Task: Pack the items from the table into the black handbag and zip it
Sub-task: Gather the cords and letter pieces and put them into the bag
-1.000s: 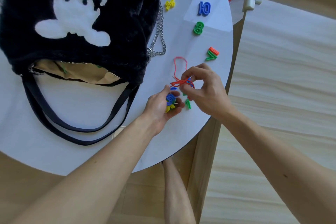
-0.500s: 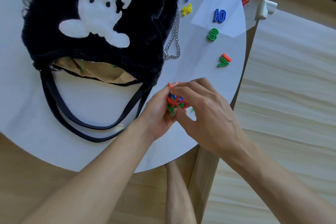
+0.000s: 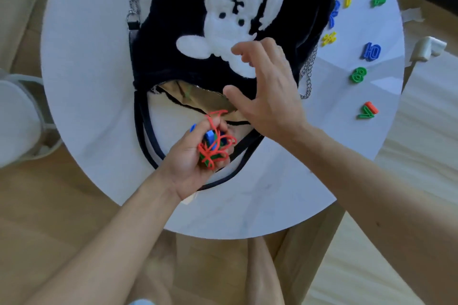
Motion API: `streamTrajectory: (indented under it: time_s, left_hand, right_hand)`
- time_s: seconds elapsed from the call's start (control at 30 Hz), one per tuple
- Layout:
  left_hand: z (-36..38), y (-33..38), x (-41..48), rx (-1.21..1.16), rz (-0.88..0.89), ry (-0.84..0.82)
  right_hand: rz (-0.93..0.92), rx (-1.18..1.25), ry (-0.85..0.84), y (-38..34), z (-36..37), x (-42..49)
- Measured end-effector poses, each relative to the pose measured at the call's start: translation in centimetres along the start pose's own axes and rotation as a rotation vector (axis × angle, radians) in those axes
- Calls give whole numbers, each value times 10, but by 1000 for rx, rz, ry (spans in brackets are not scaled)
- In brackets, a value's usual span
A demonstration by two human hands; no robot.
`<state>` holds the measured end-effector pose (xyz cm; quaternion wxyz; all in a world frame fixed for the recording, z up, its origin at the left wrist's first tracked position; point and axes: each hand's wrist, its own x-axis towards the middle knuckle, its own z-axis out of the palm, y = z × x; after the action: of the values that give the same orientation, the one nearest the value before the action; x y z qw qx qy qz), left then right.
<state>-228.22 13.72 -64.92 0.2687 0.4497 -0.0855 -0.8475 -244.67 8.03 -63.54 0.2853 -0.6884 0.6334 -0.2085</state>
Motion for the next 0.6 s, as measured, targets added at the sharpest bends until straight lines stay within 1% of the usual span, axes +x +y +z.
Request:
streamTrajectory:
  time_s: [0.1, 0.13, 0.17, 0.2, 0.3, 0.33, 0.4, 0.53, 0.6]
  left_hand:
    - [-16, 13, -1, 19, 3, 46]
    - [-19, 16, 0, 20, 3, 66]
    - [-21, 19, 3, 20, 0, 83]
    - [-21, 22, 6, 15, -9, 100]
    - [-14, 32, 22, -6, -50, 139]
    - [-10, 36, 29, -6, -60, 145]
    - [2, 45, 44, -31, -61, 184]
    - [36, 69, 67, -83, 4, 378]
    - [51, 83, 71, -177, 55, 391]
  right_hand:
    - [-184, -431, -193, -3, 24, 25]
    - [-212, -542, -236, -2, 26, 32]
    - [-218, -590, -247, -2, 25, 41]
    - [-204, -581, -232, -2, 21, 50]
    - [-84, -331, -99, -11, -7, 74]
    - [-69, -256, -44, -17, -18, 80]
    - [-40, -180, 30, -26, -37, 86]
    - [-22, -120, -1, -42, -52, 80]
    - [-14, -106, -11, -44, -52, 75]
